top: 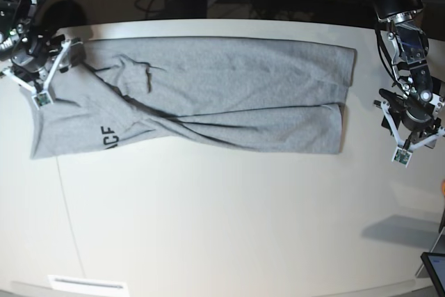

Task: Fold the T-shirt properly
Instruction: 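Release the flap and press the shirt corner with the right gripper, then move the left gripper down to the shirt's side edge, then grasp the side edge of the shirt with the left gripper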

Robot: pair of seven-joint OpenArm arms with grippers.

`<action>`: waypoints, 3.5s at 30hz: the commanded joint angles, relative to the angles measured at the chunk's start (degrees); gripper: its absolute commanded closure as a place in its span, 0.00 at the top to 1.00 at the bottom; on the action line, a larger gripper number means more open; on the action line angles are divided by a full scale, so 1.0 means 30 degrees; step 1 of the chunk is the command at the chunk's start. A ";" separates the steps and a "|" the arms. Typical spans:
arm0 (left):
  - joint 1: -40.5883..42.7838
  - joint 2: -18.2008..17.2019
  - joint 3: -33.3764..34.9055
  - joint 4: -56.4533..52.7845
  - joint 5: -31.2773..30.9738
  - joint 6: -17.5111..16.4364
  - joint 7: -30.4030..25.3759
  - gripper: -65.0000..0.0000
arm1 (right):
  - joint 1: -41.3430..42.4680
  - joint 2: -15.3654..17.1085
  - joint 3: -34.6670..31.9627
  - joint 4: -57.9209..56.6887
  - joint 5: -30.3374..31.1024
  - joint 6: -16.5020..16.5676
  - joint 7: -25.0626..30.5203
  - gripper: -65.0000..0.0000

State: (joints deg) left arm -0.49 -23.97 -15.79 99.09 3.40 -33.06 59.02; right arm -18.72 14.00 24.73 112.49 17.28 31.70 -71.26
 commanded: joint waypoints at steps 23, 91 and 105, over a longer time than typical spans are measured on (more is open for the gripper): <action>-0.9316 0.3344 -0.2487 -0.6583 -0.4371 -0.1772 0.5834 0.51 | 0.1097 0.0125 0.1324 0.0526 0.0116 0.2766 0.2583 0.33; -1.0635 0.2729 -0.2282 -1.4465 -1.0056 -0.2314 0.5219 0.29 | 0.1009 0.0037 0.1295 0.0526 0.0087 0.2766 0.2495 0.33; -1.0693 0.2553 -0.2428 -1.6018 -1.0056 -0.1244 0.4135 0.29 | 0.0775 0.0037 0.1324 0.0497 0.0087 0.2766 0.2495 0.33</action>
State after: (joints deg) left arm -30.89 -15.35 -23.11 50.26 -26.15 -36.69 72.07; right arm -16.78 13.26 28.36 113.23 17.43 40.07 -64.55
